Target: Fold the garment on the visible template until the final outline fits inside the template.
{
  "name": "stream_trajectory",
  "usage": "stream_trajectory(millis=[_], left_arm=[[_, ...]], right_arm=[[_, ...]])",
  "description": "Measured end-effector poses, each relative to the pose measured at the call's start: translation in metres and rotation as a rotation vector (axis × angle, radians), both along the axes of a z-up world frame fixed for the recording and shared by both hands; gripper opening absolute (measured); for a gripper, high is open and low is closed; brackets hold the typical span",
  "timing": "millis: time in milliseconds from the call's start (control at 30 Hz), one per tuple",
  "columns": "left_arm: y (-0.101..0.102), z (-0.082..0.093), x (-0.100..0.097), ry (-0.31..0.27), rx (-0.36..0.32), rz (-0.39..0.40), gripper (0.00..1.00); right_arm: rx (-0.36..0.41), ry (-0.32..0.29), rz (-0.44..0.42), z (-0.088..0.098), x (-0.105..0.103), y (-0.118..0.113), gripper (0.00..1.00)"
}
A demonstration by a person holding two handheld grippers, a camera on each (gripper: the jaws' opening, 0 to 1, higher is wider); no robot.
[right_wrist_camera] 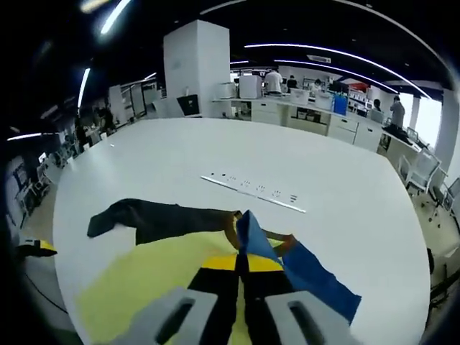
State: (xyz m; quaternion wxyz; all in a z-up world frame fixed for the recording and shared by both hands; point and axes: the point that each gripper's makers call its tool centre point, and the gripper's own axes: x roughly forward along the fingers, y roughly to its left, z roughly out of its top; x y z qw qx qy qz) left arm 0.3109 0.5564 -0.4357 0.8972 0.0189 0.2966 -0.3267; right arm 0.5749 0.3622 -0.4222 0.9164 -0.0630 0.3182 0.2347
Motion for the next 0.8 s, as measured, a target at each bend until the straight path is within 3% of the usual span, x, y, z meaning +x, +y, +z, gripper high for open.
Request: stream_trajectory(millis=[800], left_arm=[[-0.001,-0.005,-0.006,0.021,0.018,-0.003,0.99]], right_arm=[[-0.073,-0.007,0.166,-0.007,-0.015,0.067,0.00]])
